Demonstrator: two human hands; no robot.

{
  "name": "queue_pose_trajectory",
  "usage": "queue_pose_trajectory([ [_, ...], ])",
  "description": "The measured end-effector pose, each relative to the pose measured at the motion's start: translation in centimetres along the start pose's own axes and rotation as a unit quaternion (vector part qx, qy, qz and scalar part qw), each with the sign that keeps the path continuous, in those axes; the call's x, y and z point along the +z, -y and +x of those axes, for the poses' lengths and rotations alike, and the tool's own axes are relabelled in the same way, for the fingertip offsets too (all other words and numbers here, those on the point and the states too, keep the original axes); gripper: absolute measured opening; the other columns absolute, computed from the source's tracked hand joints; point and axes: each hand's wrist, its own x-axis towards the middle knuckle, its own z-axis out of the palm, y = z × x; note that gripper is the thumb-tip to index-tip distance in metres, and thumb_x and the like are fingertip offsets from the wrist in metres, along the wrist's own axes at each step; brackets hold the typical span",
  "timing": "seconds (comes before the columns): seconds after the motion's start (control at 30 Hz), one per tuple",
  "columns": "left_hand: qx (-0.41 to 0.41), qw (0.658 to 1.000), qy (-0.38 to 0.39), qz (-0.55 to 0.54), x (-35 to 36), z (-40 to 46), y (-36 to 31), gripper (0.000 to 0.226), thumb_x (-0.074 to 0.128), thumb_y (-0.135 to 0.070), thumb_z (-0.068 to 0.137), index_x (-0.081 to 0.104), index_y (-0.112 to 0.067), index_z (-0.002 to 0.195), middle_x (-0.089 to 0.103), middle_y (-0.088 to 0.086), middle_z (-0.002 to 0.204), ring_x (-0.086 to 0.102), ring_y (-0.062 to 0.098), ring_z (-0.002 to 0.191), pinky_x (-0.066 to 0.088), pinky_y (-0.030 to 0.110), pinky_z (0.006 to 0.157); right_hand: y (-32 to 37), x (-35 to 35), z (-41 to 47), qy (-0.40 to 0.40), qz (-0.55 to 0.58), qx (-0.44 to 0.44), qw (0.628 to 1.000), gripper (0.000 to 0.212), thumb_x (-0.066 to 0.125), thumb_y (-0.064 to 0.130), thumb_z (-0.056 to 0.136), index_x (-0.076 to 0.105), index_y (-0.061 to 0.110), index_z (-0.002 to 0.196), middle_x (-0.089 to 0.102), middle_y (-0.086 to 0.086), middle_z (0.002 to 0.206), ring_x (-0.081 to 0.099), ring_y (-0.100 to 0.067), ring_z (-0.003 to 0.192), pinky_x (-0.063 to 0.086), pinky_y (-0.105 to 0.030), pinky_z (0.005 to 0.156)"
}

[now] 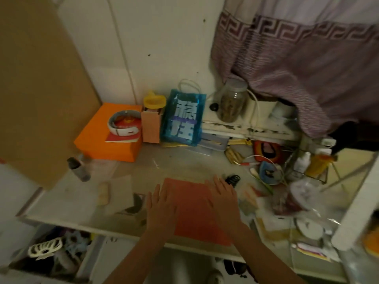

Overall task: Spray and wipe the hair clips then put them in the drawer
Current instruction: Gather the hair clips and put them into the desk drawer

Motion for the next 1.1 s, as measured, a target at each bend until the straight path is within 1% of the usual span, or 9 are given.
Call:
queue_pose_trajectory([
  [0.13,0.017,1.0,0.023,0.008,1.6,2.0,-5.6,0.058,0.023,-0.038,0.102,0.0,-0.02,0.153,-0.006,0.005,0.161,-0.008,0.026,0.148,-0.006,0.045,0.117,-5.8,-0.5,0.6,0.045,-0.044,0.03,0.998,0.052,0.032,0.035,0.103,0.019,0.024,0.152,0.008,-0.004,0.161,0.005,-0.02,0.149,0.003,-0.037,0.118],
  [0.27,0.014,0.999,0.033,-0.015,2.9,4.6,-10.5,0.062,0.022,-0.045,0.102,-0.011,-0.024,0.15,-0.018,0.0,0.159,-0.012,0.023,0.147,-0.006,0.042,0.118,-10.2,-1.9,1.3,-0.009,-0.06,-0.001,0.998,0.043,0.078,0.022,0.07,0.071,0.008,0.11,0.067,-0.019,0.116,0.067,-0.033,0.104,0.054,-0.049,0.084],
  [0.33,0.014,0.999,0.038,-0.028,3.7,5.6,-12.2,0.063,0.021,-0.047,0.102,-0.012,-0.025,0.15,-0.019,0.0,0.159,-0.013,0.022,0.147,-0.007,0.041,0.117,-12.1,-1.8,1.7,0.005,-0.066,0.007,0.998,0.053,0.093,0.02,0.046,0.076,0.007,0.094,0.073,-0.015,0.099,0.072,-0.031,0.088,0.058,-0.046,0.069],
  [0.4,0.016,0.998,0.046,-0.028,4.5,6.4,-13.4,0.062,0.022,-0.045,0.102,-0.007,-0.023,0.152,-0.016,0.001,0.159,-0.013,0.023,0.147,-0.006,0.041,0.118,-13.8,-1.5,2.1,0.05,-0.066,0.033,0.996,0.062,0.093,0.024,0.049,0.073,0.007,0.105,0.069,-0.019,0.111,0.068,-0.033,0.101,0.056,-0.044,0.081],
  [0.47,0.02,0.998,0.055,-0.027,5.2,7.1,-14.3,0.061,0.023,-0.043,0.102,-0.006,-0.022,0.152,-0.015,0.003,0.16,-0.012,0.023,0.147,-0.006,0.042,0.118,-15.3,-0.7,2.5,0.097,-0.044,0.045,0.993,0.064,0.064,0.032,0.087,0.041,0.011,0.143,0.034,-0.017,0.151,0.032,-0.032,0.14,0.027,-0.039,0.114],
  [0.53,0.025,0.997,0.062,-0.028,5.9,8.0,-15.0,0.063,0.023,-0.044,0.102,-0.008,-0.022,0.151,-0.014,0.002,0.16,-0.011,0.023,0.147,-0.007,0.041,0.118,-16.4,0.6,2.4,0.101,-0.015,0.045,0.994,0.06,0.039,0.035,0.1,0.014,0.021,0.153,0.007,-0.004,0.161,0.004,-0.021,0.148,0.002,-0.033,0.118],
  [0.77,0.052,0.995,0.078,-0.044,8.1,12.5,-16.5,0.062,0.023,-0.05,0.101,-0.002,-0.026,0.152,-0.004,0.0,0.161,-0.005,0.02,0.148,-0.003,0.038,0.118,-18.0,1.4,3.3,0.055,0.026,0.091,0.994,0.061,0.085,0.016,0.069,0.062,0.006,0.124,0.057,-0.021,0.13,0.055,-0.037,0.122,0.042,-0.051,0.1],
  [0.93,0.051,0.994,0.08,-0.055,9.3,16.6,-16.3,0.062,0.026,-0.05,0.1,0.006,-0.025,0.153,0.004,0.0,0.161,0.004,0.02,0.148,0.0,0.037,0.118,-18.6,2.5,3.9,0.032,0.042,0.111,0.992,0.061,0.092,0.009,0.051,0.07,0.001,0.108,0.066,-0.023,0.116,0.065,-0.04,0.104,0.052,-0.056,0.082],
  [1.1,0.075,0.991,0.068,-0.088,10.6,19.2,-16.1,0.061,0.039,-0.054,0.096,0.031,-0.023,0.148,0.022,-0.002,0.158,0.023,0.016,0.144,0.015,0.032,0.116,-19.0,3.6,4.4,0.087,0.055,0.134,0.986,0.059,0.057,0.027,0.093,0.035,0.017,0.146,0.016,-0.009,0.158,0.014,-0.024,0.147,0.014,-0.039,0.118],
])
